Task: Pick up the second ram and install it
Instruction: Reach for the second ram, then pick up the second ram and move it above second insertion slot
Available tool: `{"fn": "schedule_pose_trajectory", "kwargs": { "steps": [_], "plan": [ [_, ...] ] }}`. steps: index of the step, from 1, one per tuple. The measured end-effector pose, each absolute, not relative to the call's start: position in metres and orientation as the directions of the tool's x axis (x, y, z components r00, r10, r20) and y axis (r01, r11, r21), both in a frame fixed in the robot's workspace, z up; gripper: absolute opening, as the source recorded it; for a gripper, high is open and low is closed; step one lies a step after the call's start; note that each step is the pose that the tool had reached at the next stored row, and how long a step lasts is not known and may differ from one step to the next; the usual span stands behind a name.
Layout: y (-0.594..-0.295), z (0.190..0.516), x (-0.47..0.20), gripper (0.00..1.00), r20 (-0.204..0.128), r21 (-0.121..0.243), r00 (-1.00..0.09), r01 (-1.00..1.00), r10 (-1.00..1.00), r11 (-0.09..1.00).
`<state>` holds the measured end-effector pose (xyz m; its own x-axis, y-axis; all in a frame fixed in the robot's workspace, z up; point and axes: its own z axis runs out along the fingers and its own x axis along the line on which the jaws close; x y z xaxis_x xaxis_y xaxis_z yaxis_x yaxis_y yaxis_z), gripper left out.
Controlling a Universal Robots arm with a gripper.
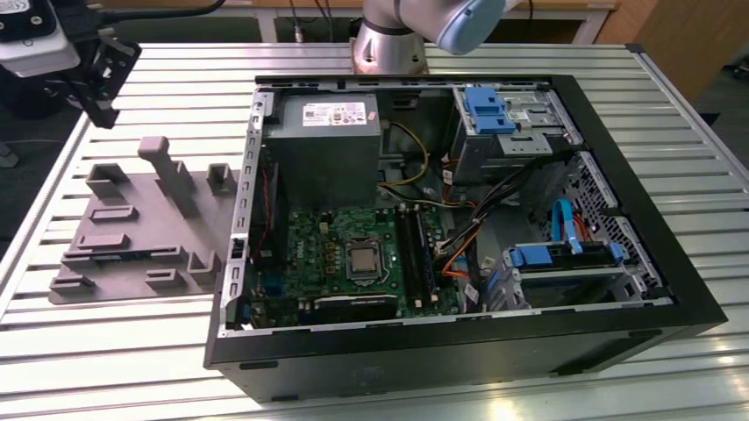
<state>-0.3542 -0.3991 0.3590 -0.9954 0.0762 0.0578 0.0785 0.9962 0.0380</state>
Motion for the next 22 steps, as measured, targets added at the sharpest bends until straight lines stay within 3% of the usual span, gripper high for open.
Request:
{"fn": "schedule_pose_trajectory", "kwargs": {
  "steps": [22],
  "plan": [
    [-0.399,0.359,-0.401,0.11,0.057,0.038,-0.995,0.078,0.076,0.996]
  ]
}}
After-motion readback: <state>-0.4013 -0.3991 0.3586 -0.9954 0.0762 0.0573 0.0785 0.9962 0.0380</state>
